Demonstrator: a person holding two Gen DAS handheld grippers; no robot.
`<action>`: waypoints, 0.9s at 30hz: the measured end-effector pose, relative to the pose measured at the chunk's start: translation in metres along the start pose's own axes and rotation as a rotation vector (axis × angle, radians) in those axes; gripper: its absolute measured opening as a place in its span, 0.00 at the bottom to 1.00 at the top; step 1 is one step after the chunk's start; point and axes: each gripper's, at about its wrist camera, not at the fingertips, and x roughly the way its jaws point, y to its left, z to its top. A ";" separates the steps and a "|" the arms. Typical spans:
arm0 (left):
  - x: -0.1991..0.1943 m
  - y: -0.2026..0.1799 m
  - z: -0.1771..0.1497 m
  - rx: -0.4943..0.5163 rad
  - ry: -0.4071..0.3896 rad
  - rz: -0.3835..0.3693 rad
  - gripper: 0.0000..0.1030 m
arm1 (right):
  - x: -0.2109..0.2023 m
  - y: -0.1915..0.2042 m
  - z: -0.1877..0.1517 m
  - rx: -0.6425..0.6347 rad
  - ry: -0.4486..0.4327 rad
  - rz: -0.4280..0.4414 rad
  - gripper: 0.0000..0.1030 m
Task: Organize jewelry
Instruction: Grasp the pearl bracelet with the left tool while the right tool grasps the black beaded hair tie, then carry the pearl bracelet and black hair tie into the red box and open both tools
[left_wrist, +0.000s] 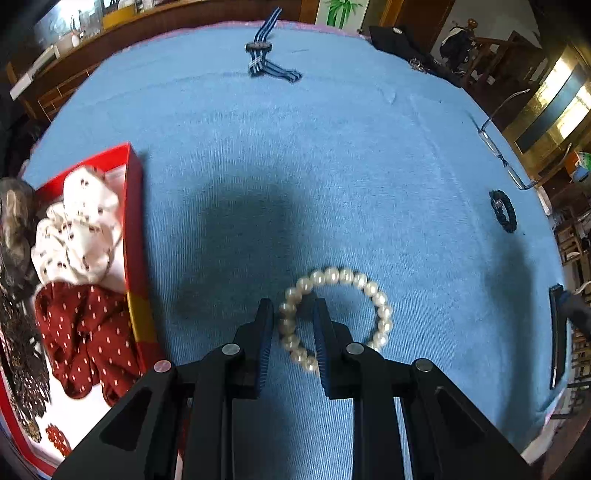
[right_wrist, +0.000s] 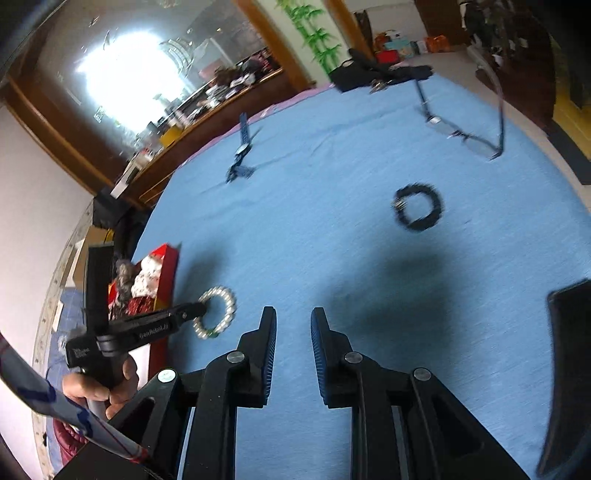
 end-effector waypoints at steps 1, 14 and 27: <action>0.000 -0.001 0.001 0.004 -0.003 -0.001 0.19 | -0.002 -0.004 0.004 0.003 -0.006 -0.017 0.22; -0.008 -0.042 -0.034 0.142 -0.028 -0.054 0.09 | 0.033 -0.083 0.070 0.141 0.021 -0.252 0.26; -0.004 -0.045 -0.033 0.123 -0.064 -0.062 0.09 | 0.072 -0.081 0.078 0.102 0.053 -0.310 0.07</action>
